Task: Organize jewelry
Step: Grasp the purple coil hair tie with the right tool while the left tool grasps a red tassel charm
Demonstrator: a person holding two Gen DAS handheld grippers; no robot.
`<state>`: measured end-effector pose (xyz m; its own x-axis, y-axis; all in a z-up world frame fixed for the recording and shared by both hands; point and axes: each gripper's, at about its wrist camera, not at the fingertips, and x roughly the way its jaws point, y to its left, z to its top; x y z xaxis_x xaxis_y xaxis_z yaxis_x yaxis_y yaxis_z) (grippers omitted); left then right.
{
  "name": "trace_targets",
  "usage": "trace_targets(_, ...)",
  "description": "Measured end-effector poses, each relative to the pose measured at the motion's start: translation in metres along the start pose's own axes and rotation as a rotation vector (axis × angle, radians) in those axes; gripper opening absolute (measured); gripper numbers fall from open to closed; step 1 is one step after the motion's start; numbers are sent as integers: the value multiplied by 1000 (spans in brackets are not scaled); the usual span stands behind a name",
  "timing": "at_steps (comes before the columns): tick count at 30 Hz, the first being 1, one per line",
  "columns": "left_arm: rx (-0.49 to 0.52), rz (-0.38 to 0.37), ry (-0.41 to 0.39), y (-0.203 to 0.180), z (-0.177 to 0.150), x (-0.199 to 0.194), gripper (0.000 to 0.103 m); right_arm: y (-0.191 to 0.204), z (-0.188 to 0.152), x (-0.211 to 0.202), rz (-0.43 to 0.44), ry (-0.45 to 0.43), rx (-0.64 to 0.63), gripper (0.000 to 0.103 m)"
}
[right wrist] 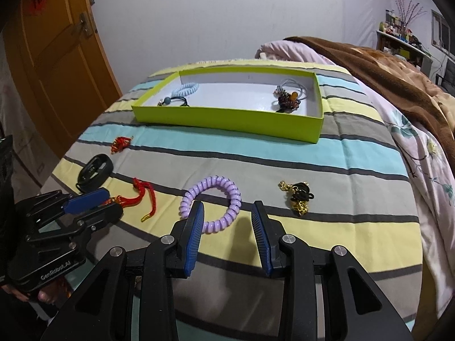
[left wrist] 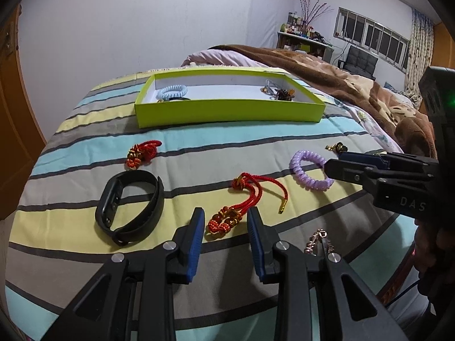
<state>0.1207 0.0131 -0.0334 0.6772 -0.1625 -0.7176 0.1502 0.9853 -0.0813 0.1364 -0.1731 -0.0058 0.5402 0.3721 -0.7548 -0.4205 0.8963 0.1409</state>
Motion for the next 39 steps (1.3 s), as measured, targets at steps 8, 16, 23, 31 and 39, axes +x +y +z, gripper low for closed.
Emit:
trace_targets(8, 30, 37, 0, -6, 0, 6, 32, 4, 3, 17, -48, 42, -33, 24)
trace_targets(16, 47, 57, -19, -12, -2, 3, 18, 0, -1, 12, -35, 26, -22, 10)
trace_targets(23, 5, 17, -35, -8, -4, -7, 16, -5, -7, -5, -22, -11, 8, 9)
trace_targets(31, -2, 14, -88, -11, -1, -28, 16, -8, -8, -26, -11, -64, 37, 9)
trace_targets(39, -19, 9, -120, -10, 3, -42, 16, -5, -8, -44, -2, -103, 39, 9)
